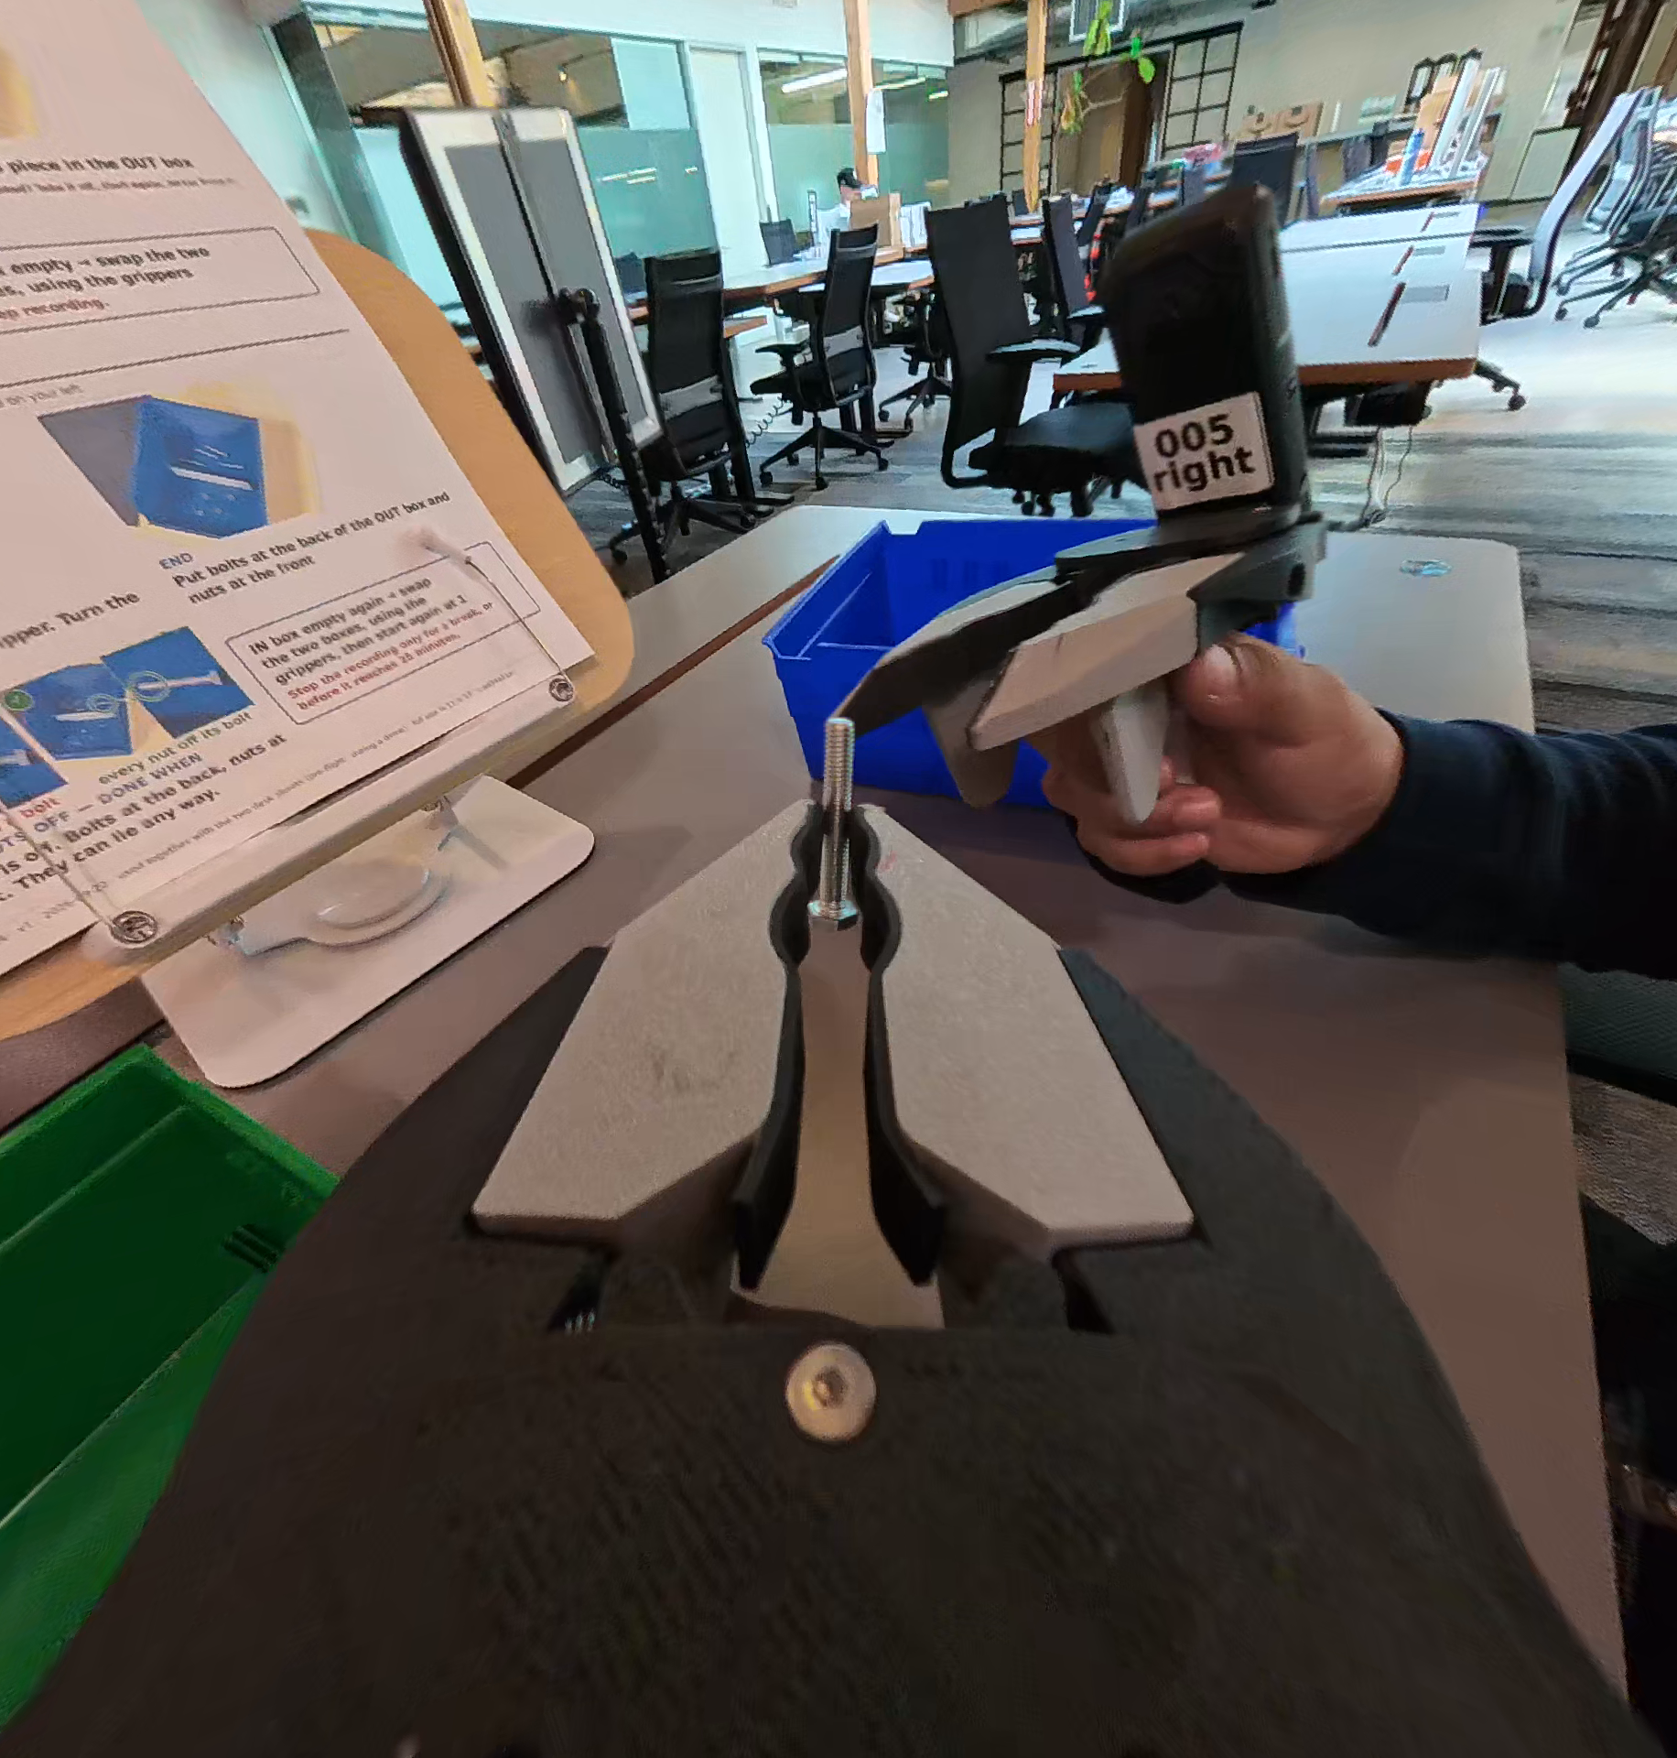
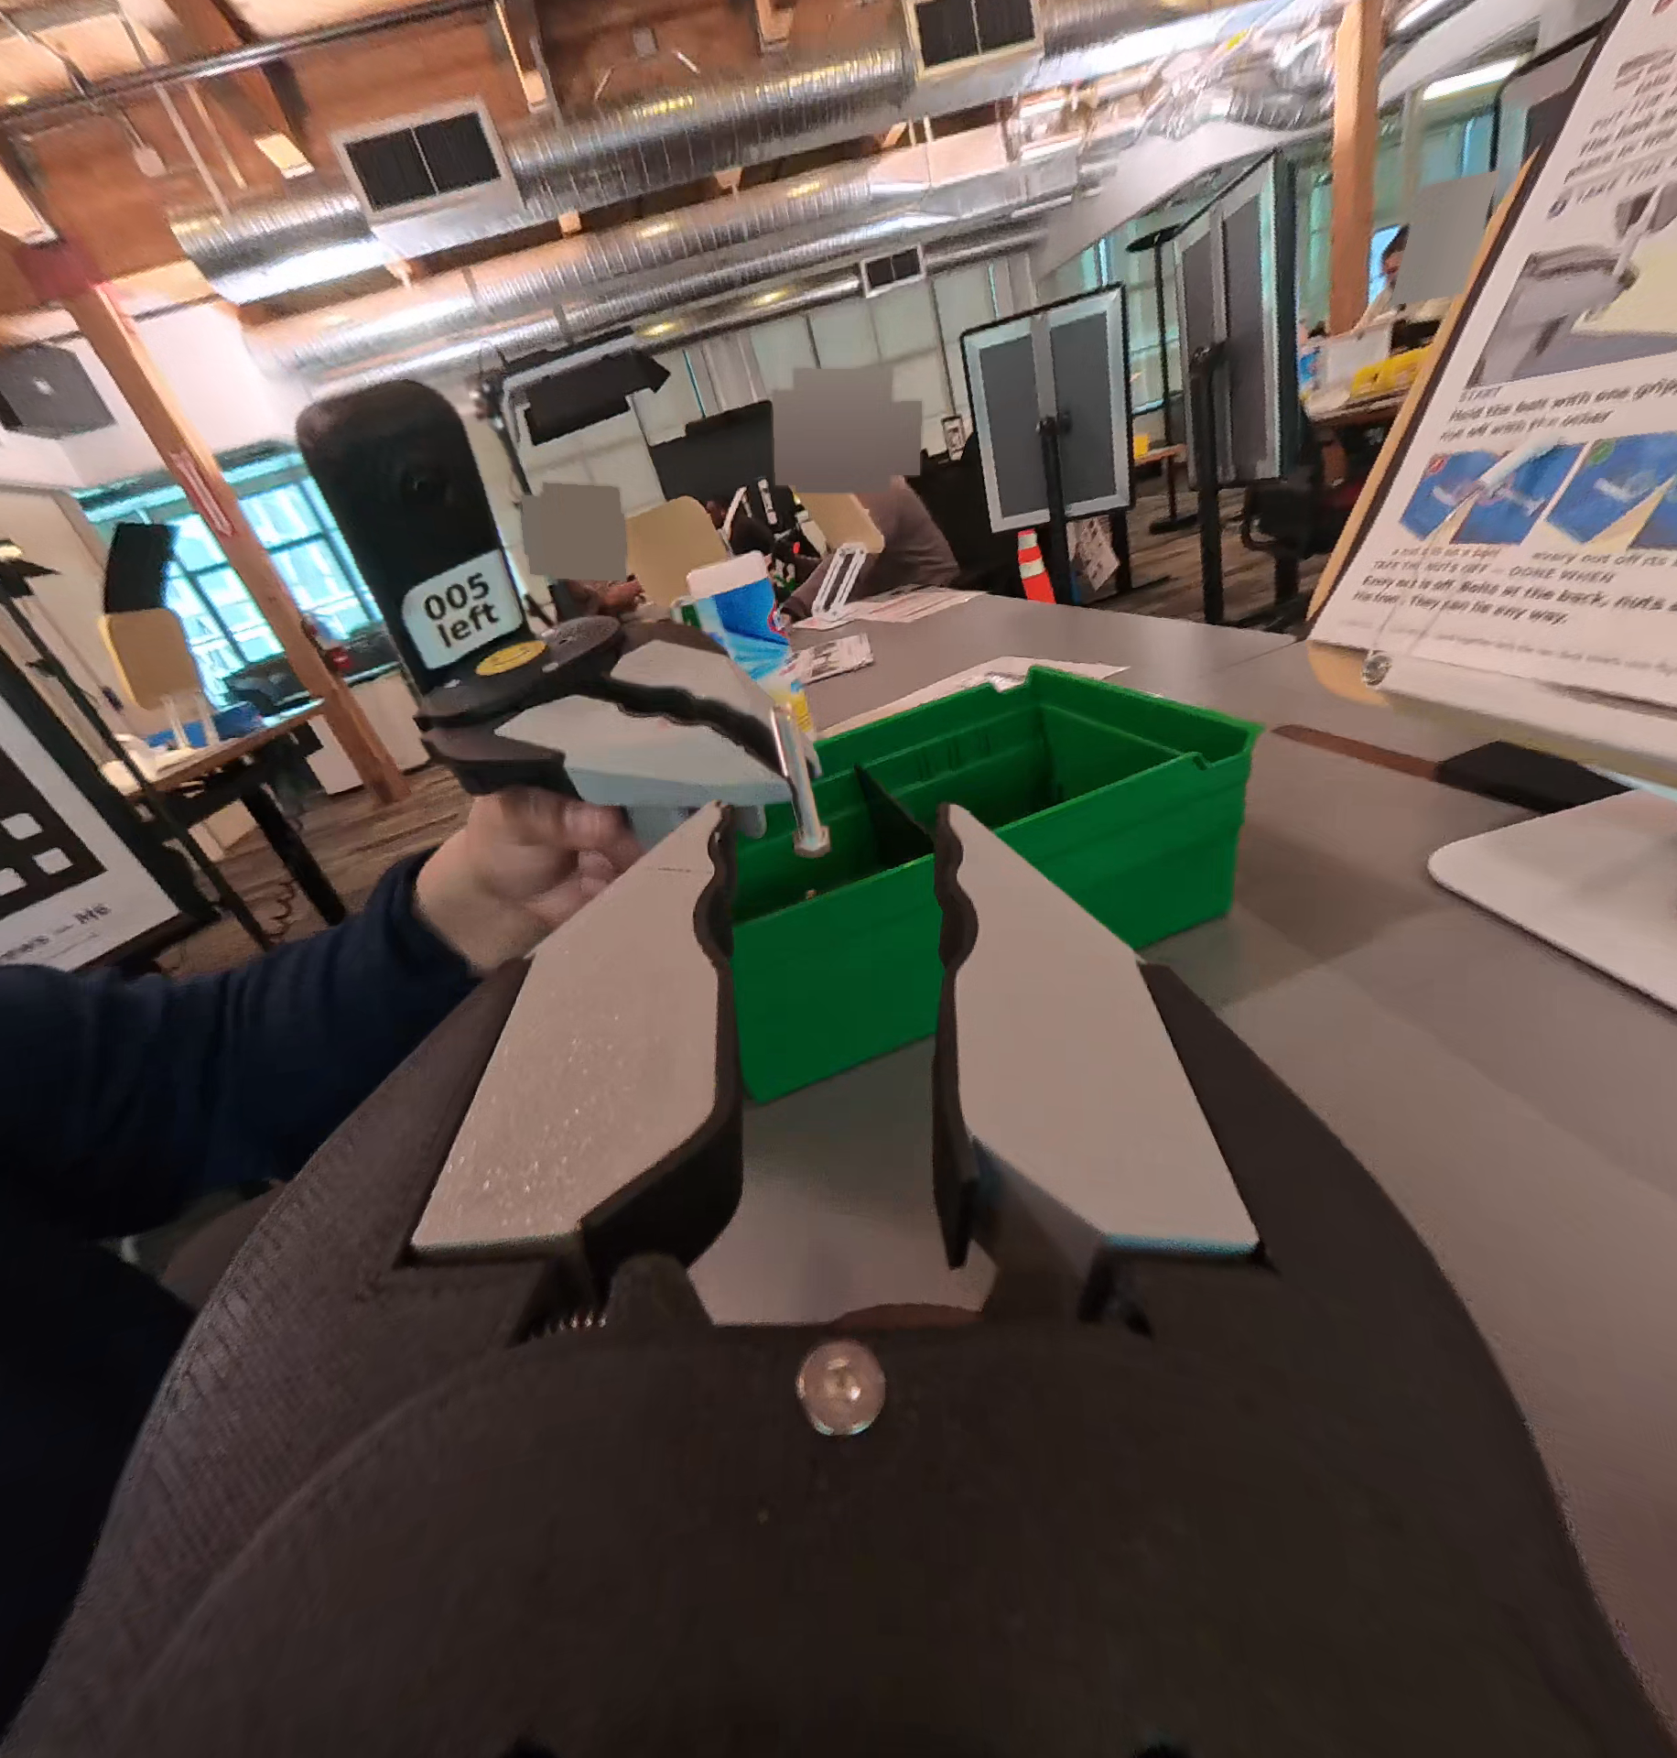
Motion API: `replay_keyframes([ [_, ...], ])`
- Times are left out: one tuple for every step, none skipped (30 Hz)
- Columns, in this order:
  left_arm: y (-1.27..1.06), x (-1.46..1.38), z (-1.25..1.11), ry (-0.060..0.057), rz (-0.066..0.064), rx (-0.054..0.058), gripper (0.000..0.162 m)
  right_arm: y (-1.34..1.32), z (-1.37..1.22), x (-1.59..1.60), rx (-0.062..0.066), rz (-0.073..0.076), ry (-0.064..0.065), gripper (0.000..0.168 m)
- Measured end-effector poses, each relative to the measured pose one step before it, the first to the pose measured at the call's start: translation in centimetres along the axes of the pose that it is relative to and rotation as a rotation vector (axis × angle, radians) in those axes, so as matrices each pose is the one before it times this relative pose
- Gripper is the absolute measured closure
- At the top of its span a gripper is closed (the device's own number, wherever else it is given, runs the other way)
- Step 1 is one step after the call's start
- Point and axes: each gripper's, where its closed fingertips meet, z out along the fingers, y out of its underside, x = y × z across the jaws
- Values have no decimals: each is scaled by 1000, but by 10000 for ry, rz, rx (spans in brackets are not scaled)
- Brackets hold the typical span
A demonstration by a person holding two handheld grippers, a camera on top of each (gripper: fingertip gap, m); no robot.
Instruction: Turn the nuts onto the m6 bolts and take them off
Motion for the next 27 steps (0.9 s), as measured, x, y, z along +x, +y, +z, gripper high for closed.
replay_keyframes([
  [301,295,163,-180,129,-43,158,402,136,-207,-109,156,-170,129],
  [98,35,25,-328,250,-5,158,433,146,-160,-80,133,-122,129],
  [-107,402,11,-33,114,85,159,378,107,-27,-77,102,-29,127],
  [43,436,90,61,-21,-96,158,168,73,18,6,65,6,127],
  [43,288,125,18,104,-173,158,-57,40,-29,108,65,-30,128],
  [-122,113,113,-49,204,-64,158,-134,55,-173,112,70,-122,130],
  [-86,150,150,18,144,-79,158,-146,46,-243,65,83,-157,130],
  [36,22,194,-26,39,-146,158,-167,38,-238,68,40,-121,130],
  [21,-38,204,-71,28,-97,158,-141,-2,-143,46,-33,-27,134],
  [-11,146,197,32,71,-52,158,-109,-25,-96,30,-100,20,137],
  [75,270,211,94,65,-81,158,-98,-28,-97,28,-105,14,139],
  [71,264,219,66,60,-54,158,-67,-27,31,22,-70,60,141],
  [6,277,204,55,95,6,158,13,-51,91,7,-36,67,147],
  [-59,136,152,-23,32,48,158,24,-57,-25,28,-9,-24,160],
  [-91,-49,77,-88,-76,30,158,-106,-73,-12,132,10,13,161],
  [-156,3,43,-25,-159,64,158,-120,-63,6,123,0,32,162],
  [-167,57,35,9,-128,93,158,-161,-89,9,105,40,34,162],
  [-106,-29,21,-53,-66,81,158,-134,-98,181,83,19,138,166],
  [51,-137,69,-121,-71,-7,158,28,-25,219,-34,-18,176,167],
  [212,-88,109,-114,-72,-97,158,190,42,215,-149,-39,180,167],
  [243,-93,100,-137,-96,-90,158,219,21,266,-175,-118,217,167],
  [173,-126,1,-184,-85,-49,159,207,-10,367,-133,-175,302,167],
  [-9,-209,-183,-224,-41,50,156,245,-63,552,-131,-228,411,167],
  [-143,-142,-330,-158,-55,109,152,297,-39,472,-150,-200,302,167],
  [-151,-105,-486,-101,-133,91,147,394,-24,480,-213,-136,249,167],
  [-55,-121,-667,-106,-194,-21,143,598,7,631,-330,-179,318,167],
  [60,-136,-852,-128,-167,-92,138,853,64,798,-495,-344,414,167],
])
